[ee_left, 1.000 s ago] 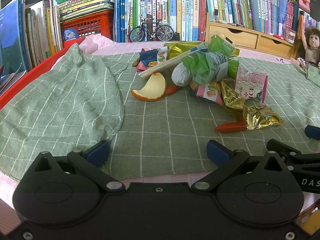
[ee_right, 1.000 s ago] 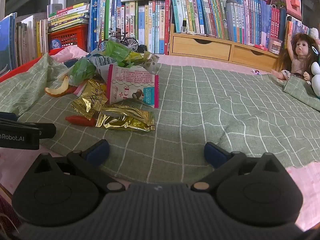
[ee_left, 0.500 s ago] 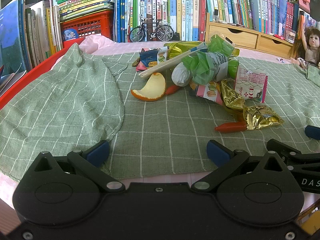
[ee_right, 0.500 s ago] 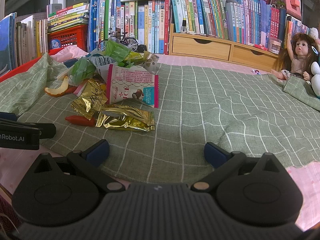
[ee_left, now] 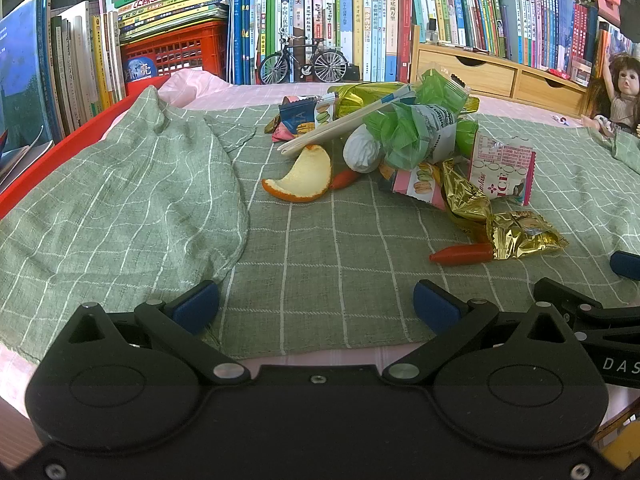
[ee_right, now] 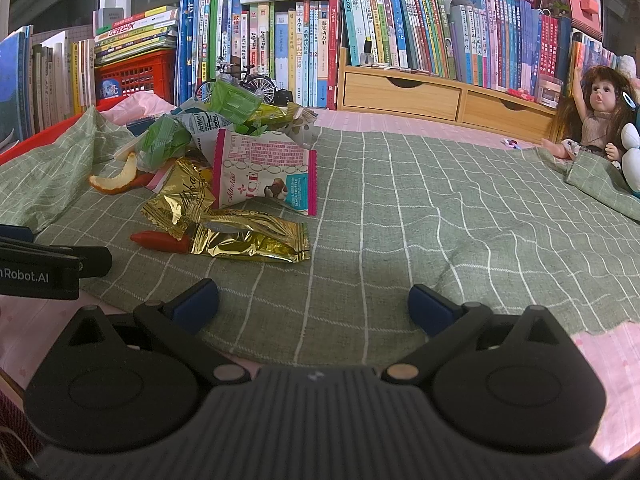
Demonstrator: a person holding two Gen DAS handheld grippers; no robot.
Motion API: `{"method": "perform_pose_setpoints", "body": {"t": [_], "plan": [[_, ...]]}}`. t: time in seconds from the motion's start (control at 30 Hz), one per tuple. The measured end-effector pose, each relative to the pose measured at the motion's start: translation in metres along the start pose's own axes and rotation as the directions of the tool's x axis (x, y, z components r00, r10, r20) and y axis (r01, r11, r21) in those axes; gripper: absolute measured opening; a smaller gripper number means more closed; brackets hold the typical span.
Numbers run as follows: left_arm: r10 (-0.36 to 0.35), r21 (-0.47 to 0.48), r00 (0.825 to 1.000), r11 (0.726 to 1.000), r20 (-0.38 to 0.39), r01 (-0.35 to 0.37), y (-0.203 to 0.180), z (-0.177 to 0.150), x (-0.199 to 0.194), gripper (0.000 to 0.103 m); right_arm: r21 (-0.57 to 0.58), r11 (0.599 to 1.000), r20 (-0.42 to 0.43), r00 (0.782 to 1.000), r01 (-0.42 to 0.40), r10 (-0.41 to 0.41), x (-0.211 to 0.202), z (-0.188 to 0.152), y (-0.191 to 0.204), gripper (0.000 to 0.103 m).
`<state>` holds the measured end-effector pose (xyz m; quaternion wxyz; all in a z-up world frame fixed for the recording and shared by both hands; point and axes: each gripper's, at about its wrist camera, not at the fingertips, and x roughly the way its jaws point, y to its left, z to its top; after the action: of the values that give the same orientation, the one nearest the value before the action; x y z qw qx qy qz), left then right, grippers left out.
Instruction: Collect trash
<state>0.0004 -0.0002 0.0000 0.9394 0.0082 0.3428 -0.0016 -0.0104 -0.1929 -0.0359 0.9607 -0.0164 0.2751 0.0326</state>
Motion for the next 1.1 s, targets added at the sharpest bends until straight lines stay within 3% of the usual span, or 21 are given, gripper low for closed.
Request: {"method": "perform_pose_setpoints", "body": {"t": [1.1], "plan": [[-0.001,-0.001,1.000,1.000,0.006,0.001,-0.0013,-0.0031,0.0022,0.103,0.002,1.000,0.006,1.000,-0.005,0.005,0.0001,-0.0006,-0.0010,0.103]]}}
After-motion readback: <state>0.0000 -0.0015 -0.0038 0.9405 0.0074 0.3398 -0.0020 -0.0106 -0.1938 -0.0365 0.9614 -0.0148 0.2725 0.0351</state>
